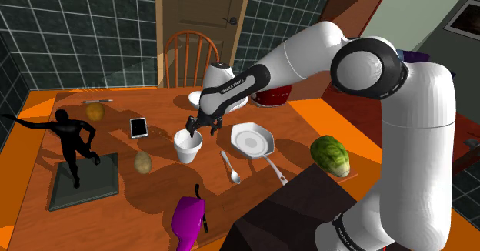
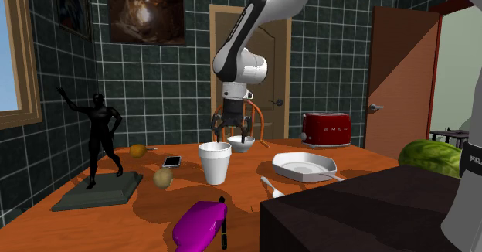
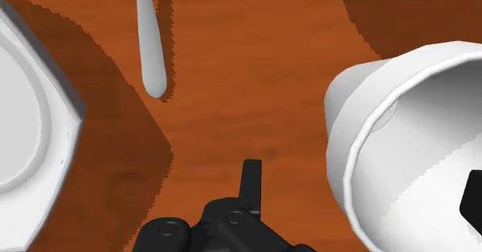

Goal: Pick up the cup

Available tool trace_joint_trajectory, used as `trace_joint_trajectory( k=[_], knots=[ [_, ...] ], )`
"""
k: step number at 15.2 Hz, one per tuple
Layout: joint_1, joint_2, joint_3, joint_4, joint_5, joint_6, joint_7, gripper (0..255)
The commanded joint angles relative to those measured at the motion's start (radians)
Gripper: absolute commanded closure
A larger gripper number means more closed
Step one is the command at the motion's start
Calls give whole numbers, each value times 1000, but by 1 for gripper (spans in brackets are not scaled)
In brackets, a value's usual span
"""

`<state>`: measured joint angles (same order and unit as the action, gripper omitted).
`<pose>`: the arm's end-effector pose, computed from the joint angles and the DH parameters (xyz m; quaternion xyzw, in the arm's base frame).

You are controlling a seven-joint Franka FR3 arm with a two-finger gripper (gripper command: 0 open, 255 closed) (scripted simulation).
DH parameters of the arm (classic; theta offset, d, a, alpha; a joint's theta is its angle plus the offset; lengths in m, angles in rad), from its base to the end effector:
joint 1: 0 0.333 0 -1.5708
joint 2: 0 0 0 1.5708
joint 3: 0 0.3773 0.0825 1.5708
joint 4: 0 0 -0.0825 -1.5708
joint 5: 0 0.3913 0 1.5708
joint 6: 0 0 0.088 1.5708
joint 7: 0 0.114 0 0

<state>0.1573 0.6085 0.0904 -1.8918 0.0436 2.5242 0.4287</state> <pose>0.6552 0.1602 0.2208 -0.9924 0.1162 0.0008 0.0406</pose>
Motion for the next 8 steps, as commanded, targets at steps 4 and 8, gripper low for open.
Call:
trace_joint_trajectory(
  k=[4,8],
  knots=[
    [3,73,-2,37,-2,35,-1,0],
    [4,102,-4,46,-3,56,-3,0]
  ],
)
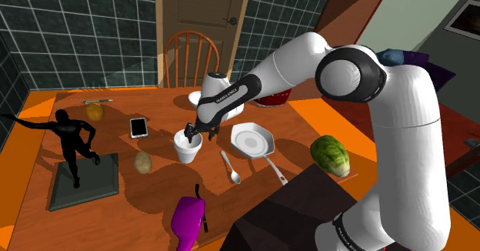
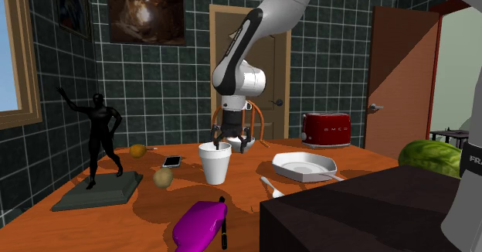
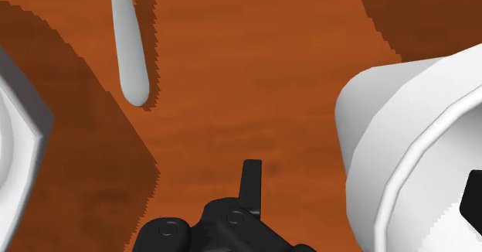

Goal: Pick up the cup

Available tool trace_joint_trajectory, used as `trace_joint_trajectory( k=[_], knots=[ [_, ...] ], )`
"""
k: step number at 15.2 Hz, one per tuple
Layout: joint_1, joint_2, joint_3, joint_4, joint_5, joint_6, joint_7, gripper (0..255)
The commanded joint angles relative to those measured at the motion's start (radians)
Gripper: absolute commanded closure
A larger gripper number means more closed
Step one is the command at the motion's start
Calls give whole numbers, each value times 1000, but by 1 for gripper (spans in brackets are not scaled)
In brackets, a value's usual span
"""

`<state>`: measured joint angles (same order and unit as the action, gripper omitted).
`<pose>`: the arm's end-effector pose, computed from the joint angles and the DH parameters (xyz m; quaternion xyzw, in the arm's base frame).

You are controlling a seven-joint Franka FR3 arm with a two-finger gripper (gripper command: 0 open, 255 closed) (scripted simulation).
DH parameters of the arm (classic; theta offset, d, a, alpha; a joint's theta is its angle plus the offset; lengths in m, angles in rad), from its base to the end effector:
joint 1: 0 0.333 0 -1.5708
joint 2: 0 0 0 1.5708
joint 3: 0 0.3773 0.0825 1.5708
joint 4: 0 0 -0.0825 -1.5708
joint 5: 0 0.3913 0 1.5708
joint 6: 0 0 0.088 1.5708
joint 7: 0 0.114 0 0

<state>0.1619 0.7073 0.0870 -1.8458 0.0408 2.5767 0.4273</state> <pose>0.6650 0.1629 0.1761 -0.9923 0.1167 0.0011 0.0412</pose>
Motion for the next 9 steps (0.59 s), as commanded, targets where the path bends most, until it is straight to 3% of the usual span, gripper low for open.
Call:
trace_joint_trajectory(
  k=[1,2,9],
  knots=[
    [-1,3,0,0,0,3,-1,0],
    [-1,3,0,-1,0,4,-1,255],
    [-1,2,0,-2,0,4,-1,255]
  ],
)
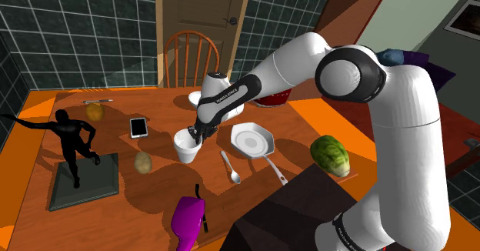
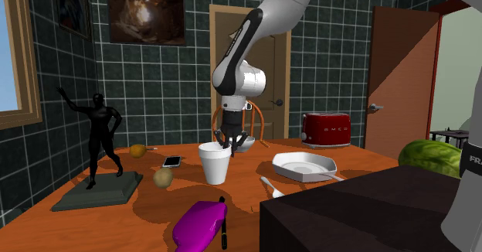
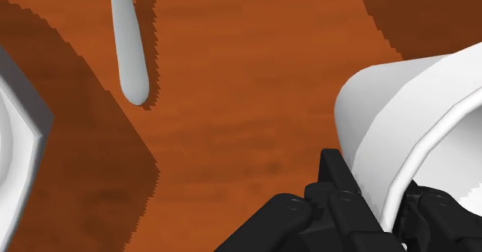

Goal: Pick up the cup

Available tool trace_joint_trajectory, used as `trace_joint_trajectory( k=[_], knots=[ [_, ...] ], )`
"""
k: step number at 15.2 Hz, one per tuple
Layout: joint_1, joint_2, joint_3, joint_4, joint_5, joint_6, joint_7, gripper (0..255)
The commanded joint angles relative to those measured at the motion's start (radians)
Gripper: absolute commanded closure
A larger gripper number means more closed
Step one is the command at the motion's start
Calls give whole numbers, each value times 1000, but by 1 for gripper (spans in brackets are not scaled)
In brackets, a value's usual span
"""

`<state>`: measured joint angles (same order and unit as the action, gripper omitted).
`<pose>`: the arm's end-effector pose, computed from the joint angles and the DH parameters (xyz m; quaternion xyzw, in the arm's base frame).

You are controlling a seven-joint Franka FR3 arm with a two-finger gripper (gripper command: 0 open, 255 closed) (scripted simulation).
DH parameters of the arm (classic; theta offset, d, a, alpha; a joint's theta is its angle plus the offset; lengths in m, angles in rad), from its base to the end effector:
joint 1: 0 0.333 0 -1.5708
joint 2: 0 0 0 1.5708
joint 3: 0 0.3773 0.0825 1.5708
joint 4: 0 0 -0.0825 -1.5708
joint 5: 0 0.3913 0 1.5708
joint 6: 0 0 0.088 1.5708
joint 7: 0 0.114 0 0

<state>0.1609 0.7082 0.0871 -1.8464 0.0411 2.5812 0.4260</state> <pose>0.6653 0.1623 0.1757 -0.9923 0.1167 -0.0004 0.0418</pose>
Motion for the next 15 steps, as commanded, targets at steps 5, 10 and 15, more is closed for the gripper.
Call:
trace_joint_trajectory(
  k=[5,10,15],
  knots=[
    [-1,-32,1,-10,1,-25,1,255],
    [-3,-86,3,-22,3,-67,4,255],
    [-5,-138,5,-28,5,-112,6,255]
  ],
)
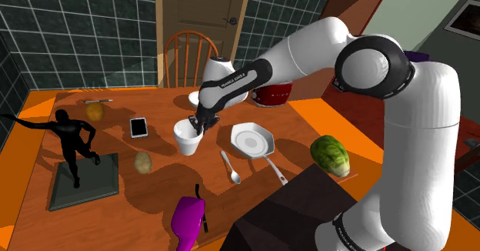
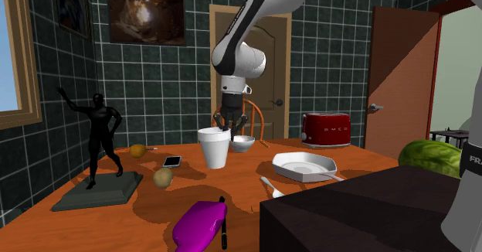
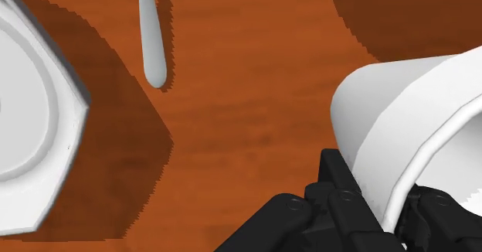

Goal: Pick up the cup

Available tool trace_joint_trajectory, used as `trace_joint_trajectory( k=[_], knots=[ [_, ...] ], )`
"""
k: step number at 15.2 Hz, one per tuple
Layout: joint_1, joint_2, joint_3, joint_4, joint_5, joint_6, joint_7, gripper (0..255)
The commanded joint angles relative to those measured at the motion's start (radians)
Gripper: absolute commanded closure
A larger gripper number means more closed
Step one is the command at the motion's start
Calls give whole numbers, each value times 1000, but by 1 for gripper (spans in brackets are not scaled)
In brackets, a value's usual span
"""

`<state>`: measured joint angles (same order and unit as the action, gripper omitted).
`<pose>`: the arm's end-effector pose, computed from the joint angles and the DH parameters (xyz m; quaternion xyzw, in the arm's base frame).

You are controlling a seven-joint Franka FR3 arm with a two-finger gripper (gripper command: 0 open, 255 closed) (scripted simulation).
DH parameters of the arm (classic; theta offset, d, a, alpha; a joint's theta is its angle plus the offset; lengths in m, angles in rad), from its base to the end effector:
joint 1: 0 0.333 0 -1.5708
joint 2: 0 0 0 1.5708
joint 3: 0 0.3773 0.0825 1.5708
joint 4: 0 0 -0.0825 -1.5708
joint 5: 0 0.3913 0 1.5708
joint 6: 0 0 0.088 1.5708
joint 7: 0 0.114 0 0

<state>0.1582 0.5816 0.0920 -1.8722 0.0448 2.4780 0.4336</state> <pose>0.6595 0.1627 0.2426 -0.9923 0.1167 0.0010 0.0412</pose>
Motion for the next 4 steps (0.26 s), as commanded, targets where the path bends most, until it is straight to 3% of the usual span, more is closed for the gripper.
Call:
trace_joint_trajectory(
  k=[1,4],
  knots=[
    [-3,-22,1,-3,1,-18,-2,255],
    [-3,-33,1,-4,2,-29,-1,255]
  ],
)
